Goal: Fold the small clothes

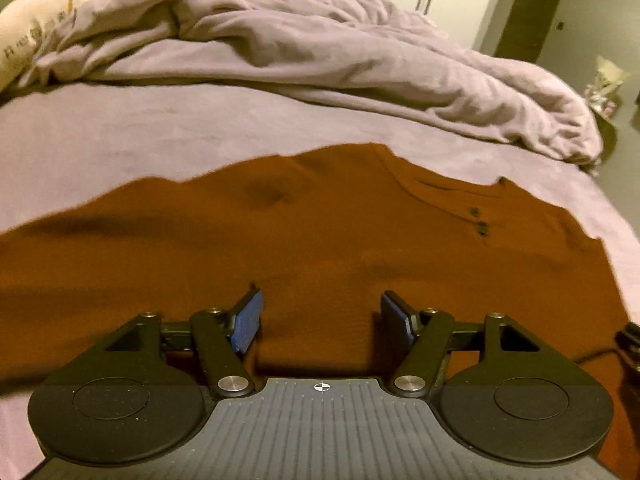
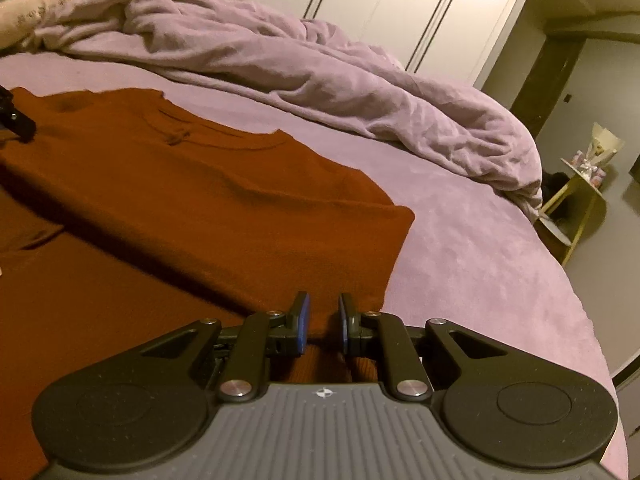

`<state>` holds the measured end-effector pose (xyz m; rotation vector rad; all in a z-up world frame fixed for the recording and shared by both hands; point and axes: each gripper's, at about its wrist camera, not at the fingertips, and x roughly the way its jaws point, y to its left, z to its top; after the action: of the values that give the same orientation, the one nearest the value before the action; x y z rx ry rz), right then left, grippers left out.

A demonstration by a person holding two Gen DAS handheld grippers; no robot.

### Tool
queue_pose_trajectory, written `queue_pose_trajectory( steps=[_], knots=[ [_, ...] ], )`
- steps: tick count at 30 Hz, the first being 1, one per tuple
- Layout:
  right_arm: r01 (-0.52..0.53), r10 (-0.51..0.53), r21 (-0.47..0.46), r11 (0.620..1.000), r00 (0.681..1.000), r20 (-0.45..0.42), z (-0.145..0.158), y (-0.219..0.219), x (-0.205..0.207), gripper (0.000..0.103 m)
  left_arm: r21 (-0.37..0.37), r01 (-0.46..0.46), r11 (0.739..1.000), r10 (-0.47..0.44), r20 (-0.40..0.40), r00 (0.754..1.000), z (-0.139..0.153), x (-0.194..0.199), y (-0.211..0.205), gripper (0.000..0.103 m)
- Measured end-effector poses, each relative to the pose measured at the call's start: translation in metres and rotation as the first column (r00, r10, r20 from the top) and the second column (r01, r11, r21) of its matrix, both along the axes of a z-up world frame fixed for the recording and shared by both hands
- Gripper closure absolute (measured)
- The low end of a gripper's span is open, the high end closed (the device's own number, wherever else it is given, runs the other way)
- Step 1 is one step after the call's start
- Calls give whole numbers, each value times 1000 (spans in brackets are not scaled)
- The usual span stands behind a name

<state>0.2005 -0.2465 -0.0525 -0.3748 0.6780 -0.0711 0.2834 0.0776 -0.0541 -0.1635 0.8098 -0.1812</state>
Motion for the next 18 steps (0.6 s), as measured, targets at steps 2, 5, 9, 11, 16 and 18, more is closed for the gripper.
queue_pose_trajectory(
  steps=[2,5,9,11,16,18],
  knots=[
    [-8,8,-5,1000,1000,-7,-2,1,-8,90,-18,-11,1000,11,-4,1000,-2,-7,2,30],
    [7,-7,-1,1000,1000,-26,-11,1,-13,87,-25,-38,999,38,-16,999,-10,-7,6,29],
    [26,-26,-3,1000,999,-44,-9,3,-8,87,-140,-94,986,91,-30,995,-7,-7,20,27],
    [47,-46,11,999,997,-56,-3,3,-9,85,-228,-148,962,142,-45,989,-1,-14,35,23],
    [69,-66,125,990,997,-33,18,-1,-38,66,-287,-281,916,284,-34,958,7,-56,87,18],
    [71,-67,158,985,997,-27,23,-2,-54,66,-304,-370,878,370,-61,927,4,-74,119,19]
  ],
)
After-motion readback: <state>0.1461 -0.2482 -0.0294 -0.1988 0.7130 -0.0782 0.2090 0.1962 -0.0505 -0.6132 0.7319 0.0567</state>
